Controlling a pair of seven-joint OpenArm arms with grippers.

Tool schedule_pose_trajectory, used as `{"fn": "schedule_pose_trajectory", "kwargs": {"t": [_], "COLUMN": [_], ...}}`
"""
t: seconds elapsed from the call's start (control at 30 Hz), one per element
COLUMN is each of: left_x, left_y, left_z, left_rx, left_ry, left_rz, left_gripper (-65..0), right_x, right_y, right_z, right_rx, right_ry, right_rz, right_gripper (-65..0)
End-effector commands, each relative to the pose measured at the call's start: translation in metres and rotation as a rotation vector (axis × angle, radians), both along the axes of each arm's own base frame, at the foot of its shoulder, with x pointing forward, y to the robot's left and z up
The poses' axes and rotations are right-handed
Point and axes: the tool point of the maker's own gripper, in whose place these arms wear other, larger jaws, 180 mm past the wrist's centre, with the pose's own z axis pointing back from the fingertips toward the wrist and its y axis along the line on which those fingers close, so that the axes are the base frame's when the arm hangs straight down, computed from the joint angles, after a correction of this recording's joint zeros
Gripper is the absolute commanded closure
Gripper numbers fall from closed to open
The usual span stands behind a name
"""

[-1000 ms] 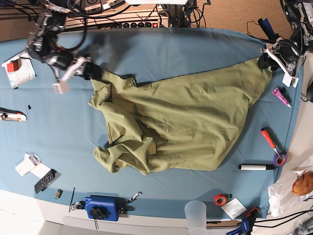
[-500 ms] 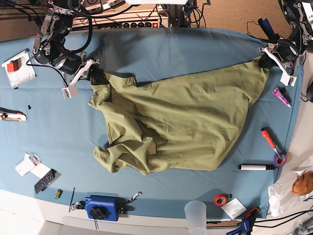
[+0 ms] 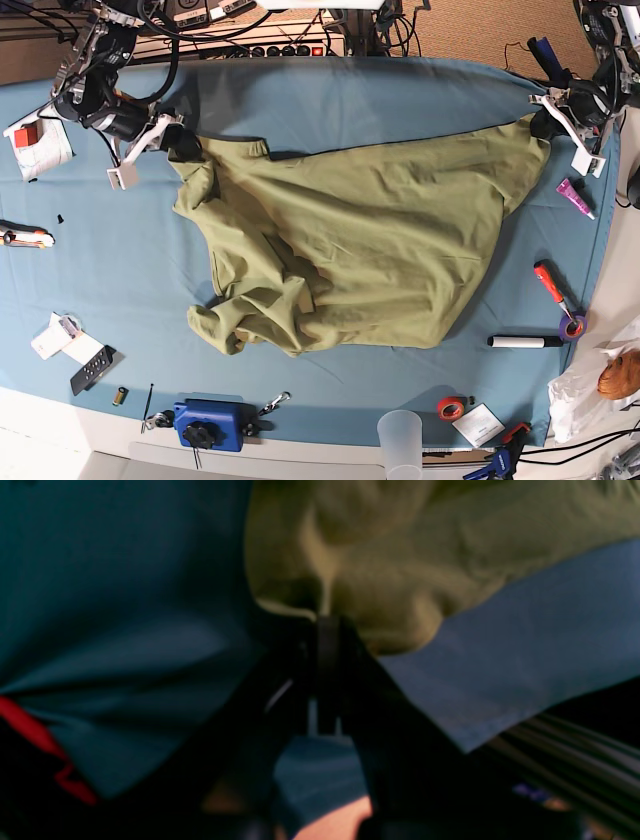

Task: Layout the t-shirt on the table in an organized manner, then fold the t-shirt properly
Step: 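Pull the grasped corners apart with both grippers to stretch the shirt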

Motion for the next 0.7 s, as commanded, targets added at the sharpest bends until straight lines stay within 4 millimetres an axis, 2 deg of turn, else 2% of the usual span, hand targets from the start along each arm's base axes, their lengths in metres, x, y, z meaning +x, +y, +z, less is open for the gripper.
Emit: {"fn": "schedule_pose_trajectory", "kwargs": {"t": [0.0, 0.17, 0.4, 0.67], "left_x": [-0.009, -0.011, -0.011, -0.011], "left_y": [0.013, 0.018, 0.018, 0.018], "left_z": [-0.002, 0.002, 0.002, 0.002], "left_rx": [0.056, 0.062, 0.061, 0.064], "left_ry": [0.049, 0.073, 0.072, 0.073], "left_rz": [-0.020, -0.040, -0.040, -0.041], "left_gripper": [0.0, 0.0, 0.0, 0.0], "right_x": [-0.002, -0.021, -0.044, -0.051], "right_y": [-0.009, -0.016, -0.013, -0.047], "right_z": [0.005, 0.013, 0.026, 0.034], "right_rx": [-0.031, -0.095, -0.165, -0.214], "right_ry": [-0.002, 0.003, -0.005, -0.007], "right_rz": [0.006, 0.043, 0.085, -0.017], "right_gripper": [0.0, 0.0, 0.0, 0.0]}}
